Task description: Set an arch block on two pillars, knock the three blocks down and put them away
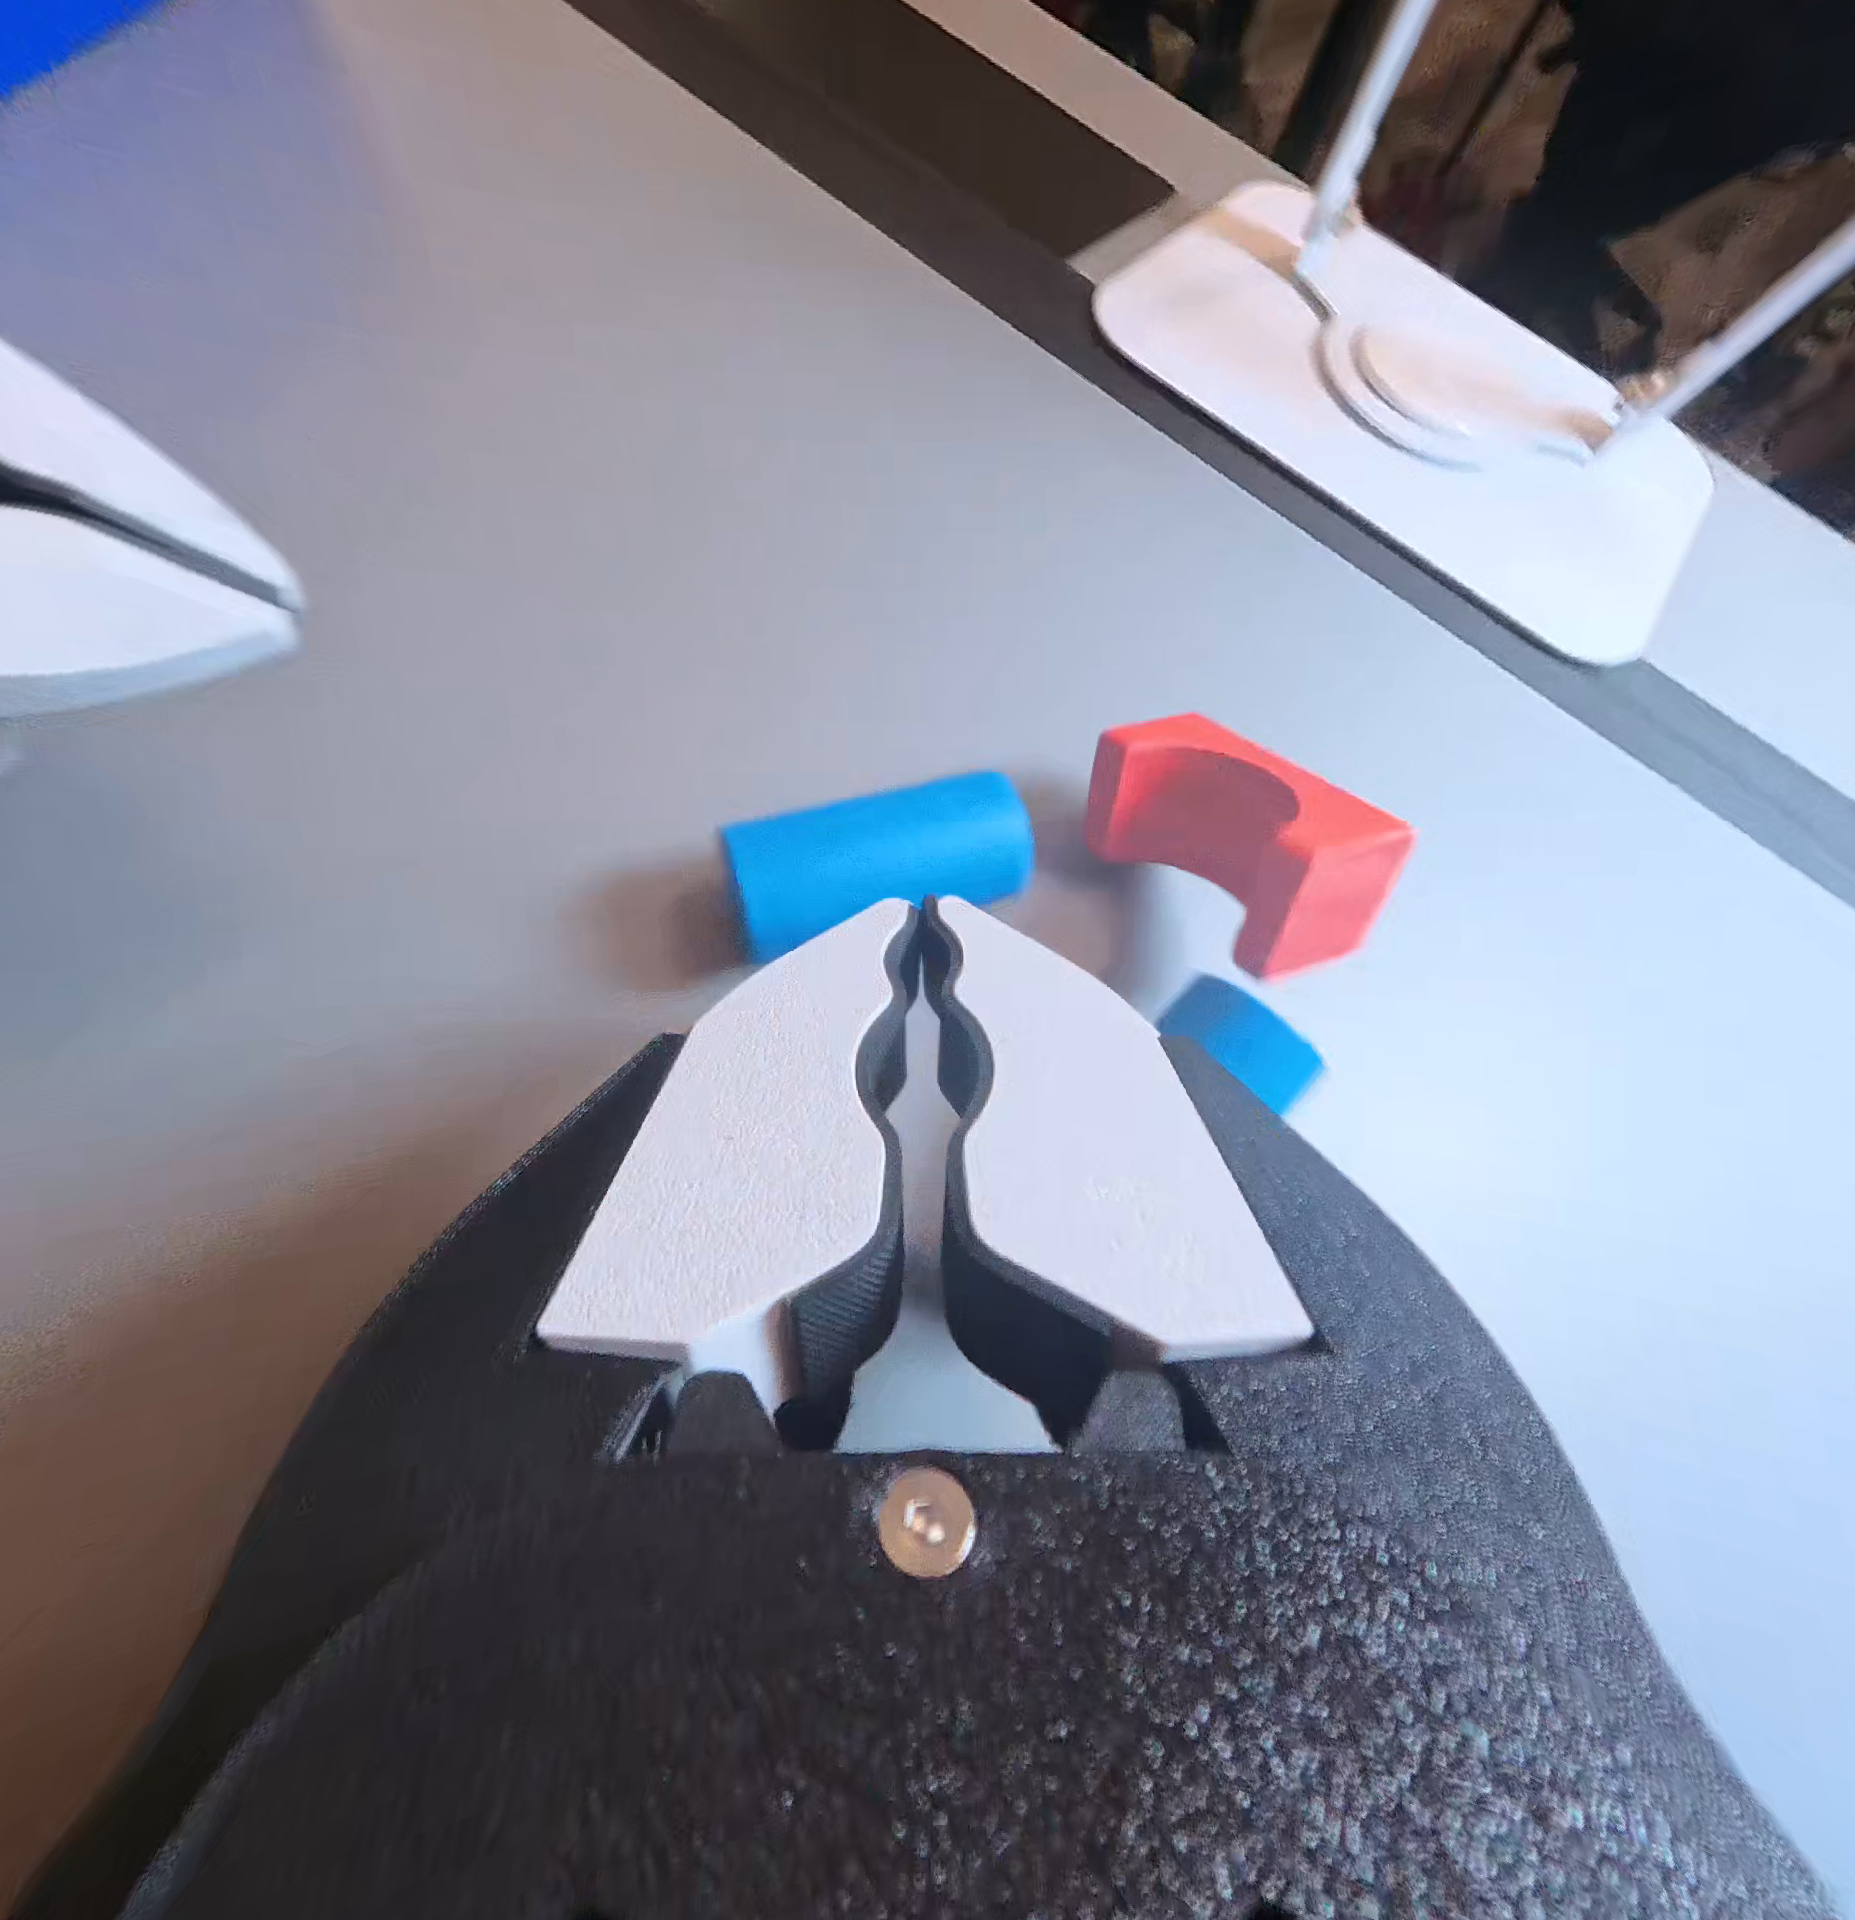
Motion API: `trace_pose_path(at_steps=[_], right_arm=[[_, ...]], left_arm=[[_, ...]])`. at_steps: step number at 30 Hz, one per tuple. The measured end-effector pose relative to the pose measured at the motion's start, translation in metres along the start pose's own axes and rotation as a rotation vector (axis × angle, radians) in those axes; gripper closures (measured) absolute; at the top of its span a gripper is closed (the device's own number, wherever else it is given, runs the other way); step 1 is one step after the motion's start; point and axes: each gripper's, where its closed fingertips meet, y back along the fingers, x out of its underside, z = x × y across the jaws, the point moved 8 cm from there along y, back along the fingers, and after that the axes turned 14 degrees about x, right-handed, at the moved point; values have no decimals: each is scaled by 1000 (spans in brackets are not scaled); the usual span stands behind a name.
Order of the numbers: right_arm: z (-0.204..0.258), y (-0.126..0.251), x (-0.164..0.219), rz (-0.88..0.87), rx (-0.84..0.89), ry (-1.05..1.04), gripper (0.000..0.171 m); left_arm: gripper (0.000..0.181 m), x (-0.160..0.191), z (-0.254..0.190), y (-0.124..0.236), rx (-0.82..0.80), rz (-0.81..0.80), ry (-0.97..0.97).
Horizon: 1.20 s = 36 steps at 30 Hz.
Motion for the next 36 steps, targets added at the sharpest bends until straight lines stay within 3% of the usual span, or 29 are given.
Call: trace_pose_path(at_steps=[7,15,18,21,27,30,33,36], right_arm=[[-52,7,14,8,47,-124,171],[-107,24,-16,-146,176,-223,170],[-143,19,-39,-112,183,-245,144],[-172,-10,-53,-5,143,-186,123],[-174,-82,-33,337,-38,118,99],[-164,-109,-16,465,-95,192,99],[-154,-120,-4,564,-131,287,138],[-154,-117,-10,573,-139,299,138]], left_arm=[[181,1,0,0,4,5,-2],[181,1,-1,-2,16,-6,29],[181,3,-1,-4,26,-2,42],[181,5,-2,-5,37,7,45],[181,5,-1,-4,51,-5,54],[181,7,0,-5,64,5,60],[181,8,1,-5,68,7,62],[181,7,1,-4,69,2,57]])
